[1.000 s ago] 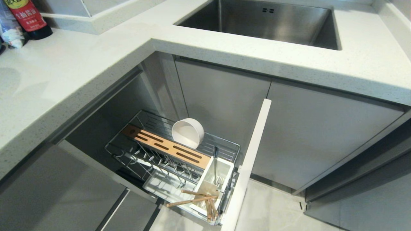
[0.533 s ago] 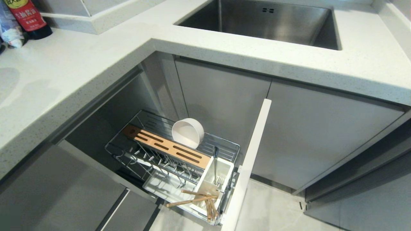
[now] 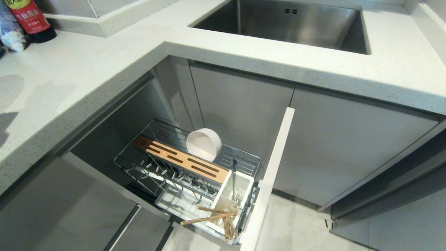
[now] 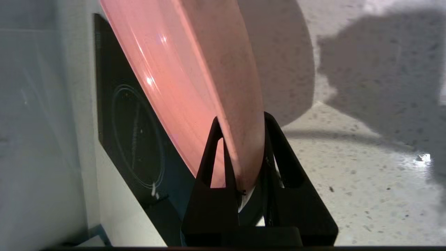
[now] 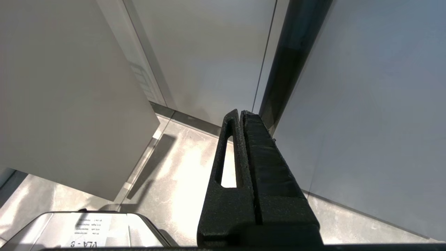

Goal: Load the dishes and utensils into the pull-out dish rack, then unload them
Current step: Take the plate out of the cupboard

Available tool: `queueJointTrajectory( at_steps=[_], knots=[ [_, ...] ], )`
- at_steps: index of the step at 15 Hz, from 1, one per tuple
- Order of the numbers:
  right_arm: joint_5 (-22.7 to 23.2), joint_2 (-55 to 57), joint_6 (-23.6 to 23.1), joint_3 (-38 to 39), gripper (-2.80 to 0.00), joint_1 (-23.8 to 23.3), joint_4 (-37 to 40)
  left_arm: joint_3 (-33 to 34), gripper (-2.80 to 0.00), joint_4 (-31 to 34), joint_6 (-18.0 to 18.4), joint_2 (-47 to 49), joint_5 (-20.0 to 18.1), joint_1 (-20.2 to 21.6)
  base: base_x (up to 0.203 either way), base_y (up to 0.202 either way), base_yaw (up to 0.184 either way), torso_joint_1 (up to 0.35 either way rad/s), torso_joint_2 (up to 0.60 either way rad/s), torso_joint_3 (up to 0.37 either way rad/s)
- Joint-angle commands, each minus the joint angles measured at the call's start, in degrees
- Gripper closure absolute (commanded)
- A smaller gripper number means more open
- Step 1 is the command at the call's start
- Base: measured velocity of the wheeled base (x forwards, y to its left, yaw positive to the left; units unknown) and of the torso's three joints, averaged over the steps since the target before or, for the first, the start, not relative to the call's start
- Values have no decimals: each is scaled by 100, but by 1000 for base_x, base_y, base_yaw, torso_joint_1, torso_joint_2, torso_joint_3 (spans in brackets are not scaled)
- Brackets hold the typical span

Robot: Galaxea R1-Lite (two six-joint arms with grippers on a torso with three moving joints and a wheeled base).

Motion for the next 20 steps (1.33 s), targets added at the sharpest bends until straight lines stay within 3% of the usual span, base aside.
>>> queueJointTrajectory(
  at_steps=[1, 11, 20],
  knots=[
    [0, -4, -2, 0, 0, 1, 0, -3, 0, 86, 14, 225, 71, -73, 0, 0, 0, 0, 0, 0],
    [2, -6, -2, 0, 0, 1, 0, -29, 0, 57, 15, 700, 421, -467, 0, 0, 0, 0, 0, 0],
    [3, 1, -2, 0, 0, 1, 2, -38, 0, -190, -8, 684, 399, -506, 0, 0, 0, 0, 0, 0]
  ],
)
